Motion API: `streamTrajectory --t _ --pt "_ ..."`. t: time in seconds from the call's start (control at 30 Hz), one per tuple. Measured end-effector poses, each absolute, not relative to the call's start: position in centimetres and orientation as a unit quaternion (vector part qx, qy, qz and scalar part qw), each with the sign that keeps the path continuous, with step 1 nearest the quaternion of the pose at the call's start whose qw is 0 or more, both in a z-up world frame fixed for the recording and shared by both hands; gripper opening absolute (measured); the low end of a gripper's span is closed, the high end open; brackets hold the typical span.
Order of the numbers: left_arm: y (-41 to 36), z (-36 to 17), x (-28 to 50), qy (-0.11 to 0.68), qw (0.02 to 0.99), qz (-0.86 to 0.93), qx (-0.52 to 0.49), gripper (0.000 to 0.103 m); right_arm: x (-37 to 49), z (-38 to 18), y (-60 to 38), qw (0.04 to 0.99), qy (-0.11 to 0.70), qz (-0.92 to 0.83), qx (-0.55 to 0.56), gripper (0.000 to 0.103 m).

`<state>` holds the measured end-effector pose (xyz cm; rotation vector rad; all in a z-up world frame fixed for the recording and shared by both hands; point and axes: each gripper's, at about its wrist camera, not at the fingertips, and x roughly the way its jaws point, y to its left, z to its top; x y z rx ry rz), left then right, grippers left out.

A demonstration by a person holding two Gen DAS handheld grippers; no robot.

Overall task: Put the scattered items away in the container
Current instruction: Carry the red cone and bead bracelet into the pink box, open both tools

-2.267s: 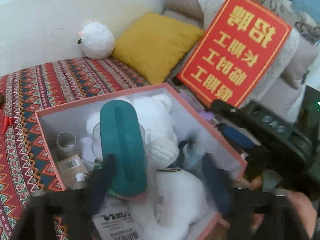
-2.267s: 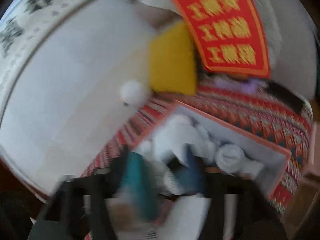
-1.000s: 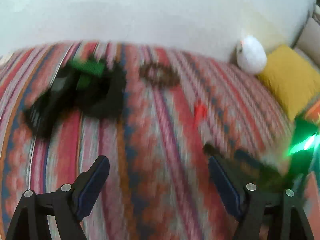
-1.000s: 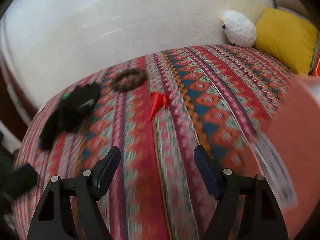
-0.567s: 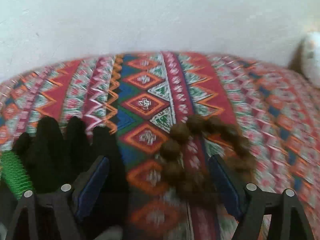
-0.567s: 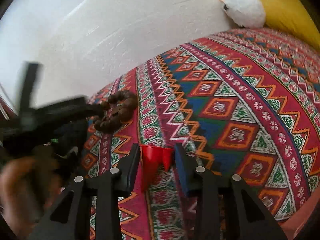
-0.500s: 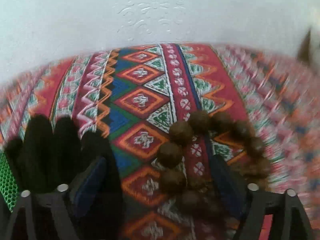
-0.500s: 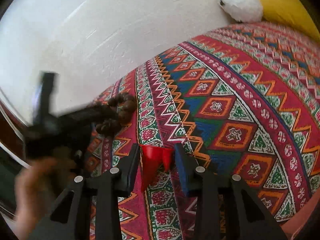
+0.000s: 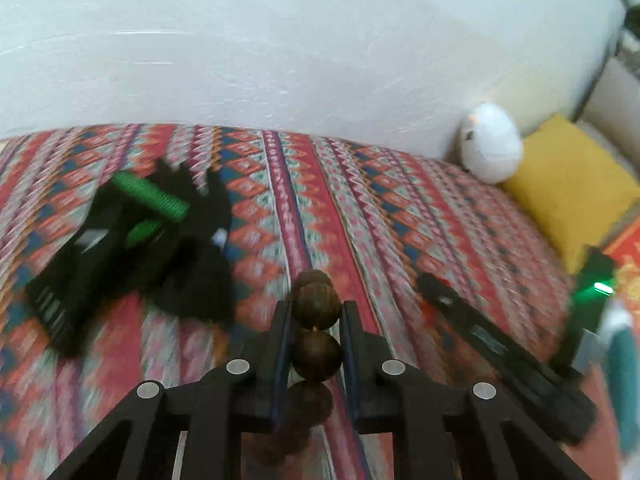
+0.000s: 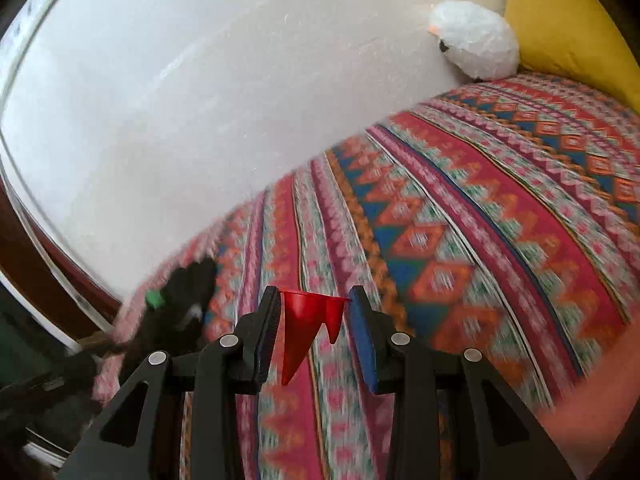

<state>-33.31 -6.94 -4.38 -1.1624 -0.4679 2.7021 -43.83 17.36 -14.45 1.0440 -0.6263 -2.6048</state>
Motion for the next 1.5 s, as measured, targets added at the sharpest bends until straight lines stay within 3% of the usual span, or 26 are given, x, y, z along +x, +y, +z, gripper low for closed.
streamTrajectory --t 0.23,0.43,0.53,0.63,0.73,0.87,0.9,0.93,0.97,1.0,1.1,1.2,1.33,1.5 --pt "-9.5 -2.3 -22.3 -0.231 0.099 0.884 -0.394 0.018 -31.3 -5.2 14.4 0.201 -0.124 -0.918 0.318 0.037" --pt "-6.3 1.3 -18.0 -0.227 0.14 0.887 -0.377 0.018 -23.5 2.3 17.9 0.214 -0.075 -0.937 0.267 0.037" --pt "-2.9 3.8 -17.5 -0.205 0.172 0.891 -0.367 0.018 -19.5 5.6 24.0 0.164 -0.071 -0.96 0.215 0.037" --pt "2.0 6.5 -17.5 -0.181 0.213 0.893 -0.354 0.018 -16.2 7.2 32.3 0.099 -0.123 -0.971 0.181 0.038" --pt "7.8 8.3 -18.0 -0.166 0.258 0.885 -0.35 0.018 -14.5 7.3 40.3 0.044 -0.174 -0.968 0.177 0.038" --pt "16.8 9.6 -18.3 -0.117 0.304 0.879 -0.348 0.019 -14.3 5.5 46.9 -0.014 -0.168 -0.96 0.225 0.038" --pt "18.8 9.5 -18.7 -0.1 0.308 0.88 -0.348 0.029 -15.0 4.6 47.9 -0.013 -0.157 -0.954 0.256 0.04" --pt "20.5 9.1 -19.1 -0.075 0.3 0.884 -0.35 0.04 -16.2 3.0 48.5 -0.019 -0.143 -0.943 0.299 0.053" --pt "22.1 8.7 -19.6 -0.05 0.291 0.888 -0.353 0.067 -17.4 1.3 48.8 -0.026 -0.128 -0.93 0.344 0.064" --pt "23.7 8.3 -20.0 -0.025 0.282 0.891 -0.355 0.079 -18.0 0.2 49.3 -0.058 -0.112 -0.921 0.368 0.081" --pt "25.9 7.2 -20.2 0.024 0.259 0.897 -0.357 0.079 -18.5 -1.1 50.7 -0.128 -0.09 -0.909 0.387 0.083" --pt "24.3 6.7 -19.7 0.023 0.25 0.9 -0.355 0.083 -17.3 -0.2 51.6 -0.116 -0.114 -0.918 0.361 0.085" --pt "19.4 5.2 -18.3 0.018 0.208 0.912 -0.353 0.088 -16.3 2.4 50.1 -0.112 -0.137 -0.934 0.31 0.088" --pt "9.6 1.2 -14.8 0.018 0.116 0.931 -0.346 0.089 -15.2 5.7 44.3 -0.03 -0.133 -0.956 0.259 0.092"
